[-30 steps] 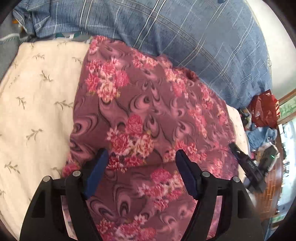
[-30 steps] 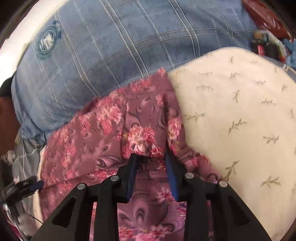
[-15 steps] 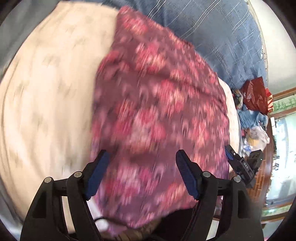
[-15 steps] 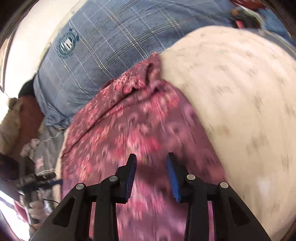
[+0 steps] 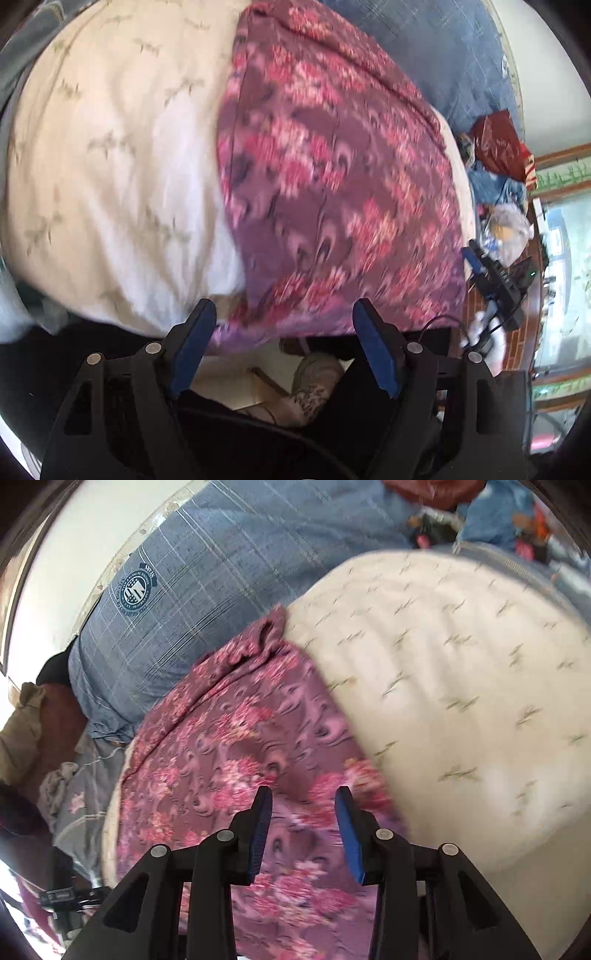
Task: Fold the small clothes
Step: 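Grasp the garment hem with the right gripper and lift it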
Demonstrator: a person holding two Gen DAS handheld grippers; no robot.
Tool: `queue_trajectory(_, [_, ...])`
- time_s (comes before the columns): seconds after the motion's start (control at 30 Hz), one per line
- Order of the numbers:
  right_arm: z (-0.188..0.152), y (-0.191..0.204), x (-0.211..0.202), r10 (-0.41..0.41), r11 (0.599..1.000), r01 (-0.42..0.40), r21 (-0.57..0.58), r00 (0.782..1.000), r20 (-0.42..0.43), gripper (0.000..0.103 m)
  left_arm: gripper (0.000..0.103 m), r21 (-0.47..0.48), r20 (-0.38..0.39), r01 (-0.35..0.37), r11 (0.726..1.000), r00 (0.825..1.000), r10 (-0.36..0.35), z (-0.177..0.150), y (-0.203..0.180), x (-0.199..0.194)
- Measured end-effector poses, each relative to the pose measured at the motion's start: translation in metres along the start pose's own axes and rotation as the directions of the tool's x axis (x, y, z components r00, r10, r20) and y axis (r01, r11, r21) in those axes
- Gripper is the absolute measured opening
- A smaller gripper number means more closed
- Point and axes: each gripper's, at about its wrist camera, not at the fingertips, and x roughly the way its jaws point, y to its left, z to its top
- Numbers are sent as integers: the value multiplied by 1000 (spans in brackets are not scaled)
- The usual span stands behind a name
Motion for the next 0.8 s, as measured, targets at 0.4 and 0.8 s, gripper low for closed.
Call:
queue_trajectory(0.4, [-40, -27, -1, -8, 998, -11, -68, 962, -272, 48, 77, 48, -124, -77, 996, 989, 83, -13, 2, 55])
queue_trajectory(0.8, [-49, 12, -13, 88, 966, -163, -203, 939, -333, 6, 4, 113, -93, 134, 985, 988, -124, -23, -15, 17])
